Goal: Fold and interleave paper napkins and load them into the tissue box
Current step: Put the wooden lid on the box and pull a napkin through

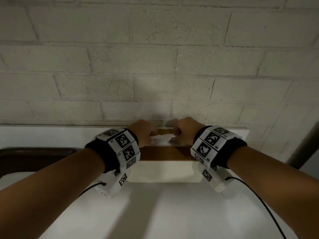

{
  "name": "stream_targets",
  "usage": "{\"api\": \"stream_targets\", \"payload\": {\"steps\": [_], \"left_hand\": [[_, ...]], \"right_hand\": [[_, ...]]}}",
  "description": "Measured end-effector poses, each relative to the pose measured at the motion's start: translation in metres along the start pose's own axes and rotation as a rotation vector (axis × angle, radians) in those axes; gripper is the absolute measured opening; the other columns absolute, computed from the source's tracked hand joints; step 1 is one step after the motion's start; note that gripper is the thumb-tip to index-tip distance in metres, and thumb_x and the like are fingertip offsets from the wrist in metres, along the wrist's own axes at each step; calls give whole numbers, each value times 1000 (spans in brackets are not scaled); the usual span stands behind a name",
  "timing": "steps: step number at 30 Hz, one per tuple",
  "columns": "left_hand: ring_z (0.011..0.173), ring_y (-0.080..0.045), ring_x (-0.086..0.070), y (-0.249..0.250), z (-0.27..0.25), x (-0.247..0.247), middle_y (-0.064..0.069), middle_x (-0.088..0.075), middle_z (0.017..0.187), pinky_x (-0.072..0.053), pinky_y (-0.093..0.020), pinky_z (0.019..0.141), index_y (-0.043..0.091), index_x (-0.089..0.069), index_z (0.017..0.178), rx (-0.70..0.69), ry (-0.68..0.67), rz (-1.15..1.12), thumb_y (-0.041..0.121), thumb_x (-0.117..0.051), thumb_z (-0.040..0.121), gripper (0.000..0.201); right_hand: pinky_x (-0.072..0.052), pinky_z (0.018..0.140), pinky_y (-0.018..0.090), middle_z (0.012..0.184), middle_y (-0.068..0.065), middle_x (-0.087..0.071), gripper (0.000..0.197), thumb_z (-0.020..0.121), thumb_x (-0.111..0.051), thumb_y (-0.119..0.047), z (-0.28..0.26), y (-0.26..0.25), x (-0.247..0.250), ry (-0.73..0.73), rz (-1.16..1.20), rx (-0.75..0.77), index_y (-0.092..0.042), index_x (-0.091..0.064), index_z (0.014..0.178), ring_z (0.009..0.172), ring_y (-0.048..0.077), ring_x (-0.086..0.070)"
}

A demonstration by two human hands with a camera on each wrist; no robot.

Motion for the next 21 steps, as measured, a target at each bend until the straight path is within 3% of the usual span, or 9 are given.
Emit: {"api": "stream_targets", "payload": {"steps": [4,9,12,14,16,18,20,21], "left_hand": [[111,-26,-55,-9,-3,5,-13,-60,121,-39,-24,82,10,-59,122,11,-18,-49,3,-50,89,35],[119,-27,-51,-18,-3,1,-14,-54,132,-35,-21,83,8,-50,131,76,41,-71,12,-43,94,37],[119,-26,-51,-26,-4,2,-14,-55,131,-34,-22,84,6,-53,128,91,54,-111,21,-45,96,37],[115,-25,-52,-33,-5,2,-14,-57,127,-34,-23,84,8,-55,126,108,54,-154,27,-50,93,39],[103,-23,-54,-39,-5,2,-12,-61,118,-34,-23,81,10,-60,119,119,51,-183,32,-55,90,37],[93,-16,-51,-43,-5,1,-7,-62,108,-35,-24,79,13,-65,112,115,38,-203,33,-57,88,32],[91,-13,-49,-45,-6,1,0,-58,98,-34,-24,78,13,-66,109,102,32,-213,32,-58,88,30],[91,-12,-49,-45,-6,0,3,-55,94,-33,-24,79,13,-67,108,98,32,-219,31,-58,87,29]], "right_hand": [[-42,94,28,124,13,-57,30,92,-49,-13,2,0,2,-15,7,-49,-6,-60,119,115,27,-54],[-38,90,25,128,13,-55,31,95,-43,-11,-4,2,1,12,95,-82,-4,-53,123,118,26,-51],[-41,79,24,108,6,-59,31,90,-55,-25,-8,4,0,-26,136,-110,-13,-54,118,104,22,-53],[-43,72,20,91,0,-57,17,87,-59,-35,-10,7,-1,-67,69,-109,-25,-57,100,98,21,-52],[-37,60,17,74,-4,-45,14,88,-57,-31,-11,7,3,-79,23,-124,-17,-58,94,90,21,-48],[-33,56,16,70,-3,-41,24,90,-52,-17,-10,6,7,-87,15,-128,-5,-58,110,87,22,-46],[-43,70,23,96,10,-60,30,92,-47,-12,-8,5,6,-89,3,-123,-3,-55,119,99,28,-55],[-44,80,26,114,14,-60,31,93,-45,-12,-8,4,3,-82,1,-122,-4,-55,121,109,29,-55]]}}
Point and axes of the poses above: each hand's wrist, its own z-axis towards the middle knuckle, its own x-axis out of the back of the hand, y = z × x, the point moved 1 cm from there along z, towards the middle knuckle
